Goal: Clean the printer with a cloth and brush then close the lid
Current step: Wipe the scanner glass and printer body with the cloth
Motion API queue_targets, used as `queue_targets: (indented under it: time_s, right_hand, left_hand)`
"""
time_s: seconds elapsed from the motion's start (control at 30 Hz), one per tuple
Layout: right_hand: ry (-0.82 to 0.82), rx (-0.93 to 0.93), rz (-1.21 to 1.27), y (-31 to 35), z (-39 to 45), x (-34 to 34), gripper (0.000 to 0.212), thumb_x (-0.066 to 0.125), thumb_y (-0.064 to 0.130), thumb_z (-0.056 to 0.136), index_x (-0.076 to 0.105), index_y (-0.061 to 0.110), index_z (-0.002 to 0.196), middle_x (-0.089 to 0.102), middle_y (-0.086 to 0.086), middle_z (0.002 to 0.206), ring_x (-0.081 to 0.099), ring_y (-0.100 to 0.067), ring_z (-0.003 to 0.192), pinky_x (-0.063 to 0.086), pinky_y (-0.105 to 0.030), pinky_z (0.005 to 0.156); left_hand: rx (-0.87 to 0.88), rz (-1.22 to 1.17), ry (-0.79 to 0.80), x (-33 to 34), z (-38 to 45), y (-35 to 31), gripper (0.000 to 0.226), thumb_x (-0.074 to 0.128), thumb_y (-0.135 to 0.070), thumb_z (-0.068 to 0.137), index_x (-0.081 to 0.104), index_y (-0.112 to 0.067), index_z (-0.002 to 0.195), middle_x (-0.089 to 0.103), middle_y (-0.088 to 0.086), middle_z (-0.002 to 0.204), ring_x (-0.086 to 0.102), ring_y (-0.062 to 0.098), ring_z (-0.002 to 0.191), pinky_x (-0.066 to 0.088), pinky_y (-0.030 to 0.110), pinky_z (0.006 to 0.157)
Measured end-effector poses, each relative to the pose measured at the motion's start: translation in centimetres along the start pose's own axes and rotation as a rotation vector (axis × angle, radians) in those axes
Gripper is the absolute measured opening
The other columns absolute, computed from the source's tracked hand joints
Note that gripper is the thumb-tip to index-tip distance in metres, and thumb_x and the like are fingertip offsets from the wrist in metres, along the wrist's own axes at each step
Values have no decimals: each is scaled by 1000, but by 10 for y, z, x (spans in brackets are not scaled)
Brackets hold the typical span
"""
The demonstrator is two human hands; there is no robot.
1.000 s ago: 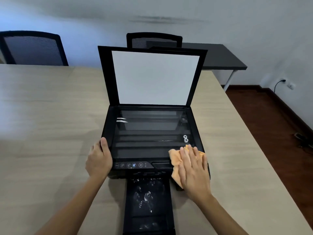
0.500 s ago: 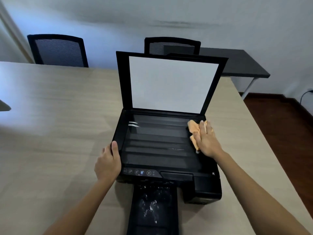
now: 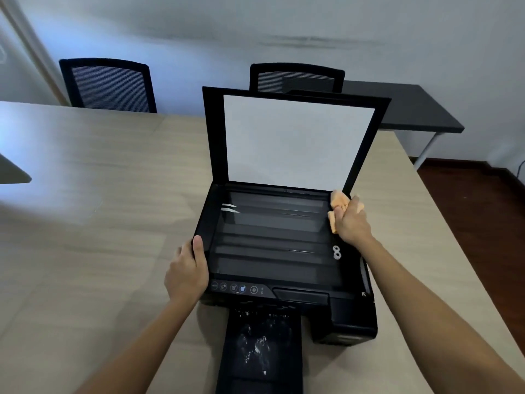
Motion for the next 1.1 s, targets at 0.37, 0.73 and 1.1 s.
queue_targets:
  time_s: [0.37,0.73,1.1]
  right_hand:
    - [180,38,-50,-53,-118,-14,47,29,41,100,30,5,131,59,-28,106,49,-34,81,34,-35,70]
    - [75,-365,471,59,-256,-1,33,40,41,97,51,28,125,66,7,110,61,-7,103,43,-17,94]
    - [766,-180,720,138,-335,104,55,55,38,84,46,32,138,50,12,141,49,1,127,32,-27,114]
  left_hand:
    - [-14,-12,13,0,2,2,59,16,-50,98,55,-14,125,60,14,122,56,40,110,44,45,90]
    - [148,-655,232,-40,-61,-20,40,34,-36,100,57,-16,125,59,-1,126,52,14,121,39,39,109]
    - [-540,-1674,812,-62,-138,48,57,80,-53,60,75,-16,103,73,5,106,70,17,100,55,34,91]
Point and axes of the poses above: each hand's wrist, its own z-axis towards the middle knuckle, its own x-axis out of the palm, y = z × x, the point moved 3 cm from there along z, towards the middle knuckle
